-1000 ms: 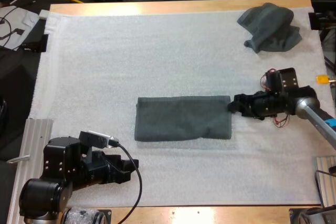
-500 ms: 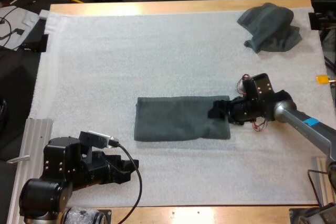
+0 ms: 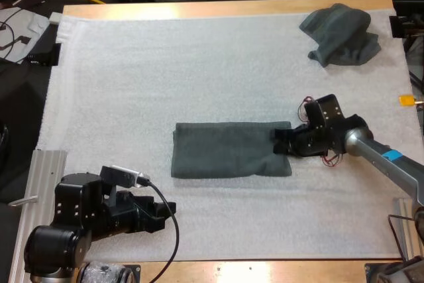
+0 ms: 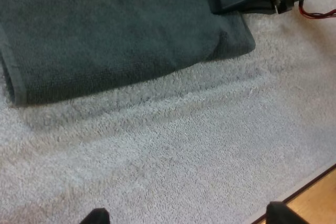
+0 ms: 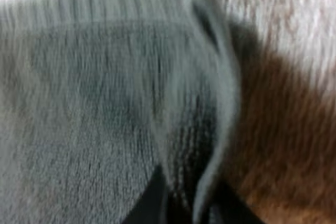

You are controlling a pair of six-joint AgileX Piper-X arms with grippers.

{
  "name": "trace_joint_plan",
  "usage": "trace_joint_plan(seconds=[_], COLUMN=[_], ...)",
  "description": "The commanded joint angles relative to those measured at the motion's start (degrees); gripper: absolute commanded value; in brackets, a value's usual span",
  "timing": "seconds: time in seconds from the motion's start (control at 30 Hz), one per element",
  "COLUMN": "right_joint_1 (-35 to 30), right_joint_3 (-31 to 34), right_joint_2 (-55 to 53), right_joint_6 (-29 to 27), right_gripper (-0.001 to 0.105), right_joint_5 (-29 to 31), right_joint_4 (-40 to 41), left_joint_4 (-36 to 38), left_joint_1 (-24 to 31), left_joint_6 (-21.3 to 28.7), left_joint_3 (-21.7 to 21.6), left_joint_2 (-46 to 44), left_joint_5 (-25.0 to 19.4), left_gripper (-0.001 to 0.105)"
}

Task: Pick towel from pile, fold and stack

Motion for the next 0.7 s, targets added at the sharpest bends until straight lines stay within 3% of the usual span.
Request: trace_joint_plan(seconds=[0.0,0.43,0.53,0.67], right_joint_1=[0.4,0.0,0.0,0.2], right_joint_3=[0.1,-1.5,-3.1,-4.9], right_joint_2=[-2.8,-18.7,-19.9,-20.0], right_joint_6=[-1.5,-20.4,-22.2,-21.4], right_gripper=[0.0,0.0,0.0,0.0], right_joint_5=[3.0,35.8,38.9,37.8], right_joint_4=[2.7,28.4,31.9,33.5], left_joint_4=[-0.1,-0.6,-0.6,-0.6], left_joint_1=[-0.2,-0.3,-0.3,-0.5], left_joint_6=[0.0,0.1,0.2,0.2], left_joint_3=[-0.4,-0.4,-0.4,-0.4], left_joint_2=[-0.2,-0.4,-0.4,-0.5], left_joint_5=[0.8,1.2,1.2,1.4], left_gripper=[0.058,0.058,0.058,0.058])
